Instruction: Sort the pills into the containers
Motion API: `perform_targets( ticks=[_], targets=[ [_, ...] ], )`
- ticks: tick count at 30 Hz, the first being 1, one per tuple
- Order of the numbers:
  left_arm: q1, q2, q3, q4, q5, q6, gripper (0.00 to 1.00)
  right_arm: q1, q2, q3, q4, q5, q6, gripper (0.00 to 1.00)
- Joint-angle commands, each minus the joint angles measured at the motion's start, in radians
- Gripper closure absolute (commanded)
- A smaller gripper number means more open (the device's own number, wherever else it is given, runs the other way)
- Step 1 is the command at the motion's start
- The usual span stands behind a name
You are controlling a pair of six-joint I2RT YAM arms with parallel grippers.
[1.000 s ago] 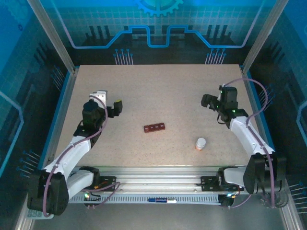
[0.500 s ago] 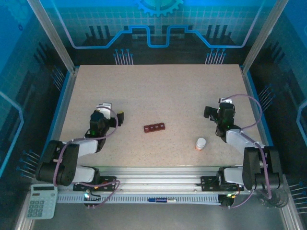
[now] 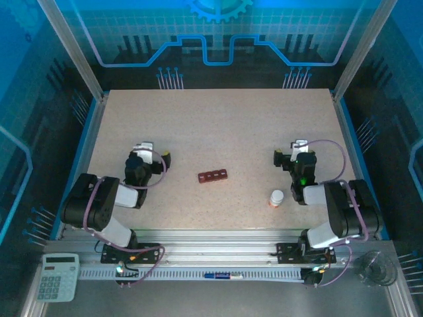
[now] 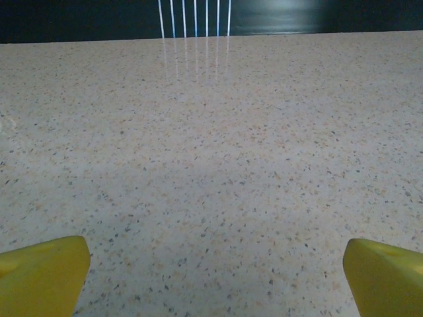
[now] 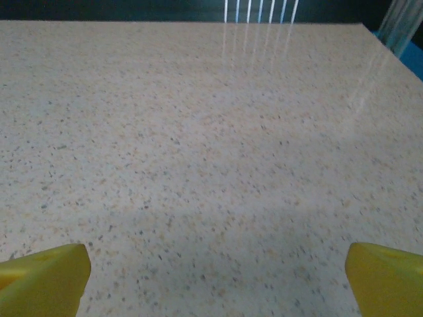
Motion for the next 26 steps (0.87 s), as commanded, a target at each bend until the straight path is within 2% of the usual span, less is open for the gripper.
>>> perform_targets(
  ticks=[1,2,4,26],
  targets=[
    [0.037,-0.019,0.062,-0.082,0.054,-0.007,0.01,0.019,0.010,0.017,0.062,0.001,-0.040,0.00],
    [0.049,-0.018,0.078,-0.106,0.066,-0.019,0.01,0.018,0.030,0.029,0.077,-0.005,-0.050,0.00],
    [0.066,-0.018,0.097,-0.146,0.068,-0.044,0.01,0.018,0.019,0.065,-0.012,-0.012,-0.044,0.00],
    [0.072,-0.018,0.099,-0.148,0.071,-0.050,0.01,0.018,0.028,0.058,0.018,-0.009,-0.052,0.00]
  ],
)
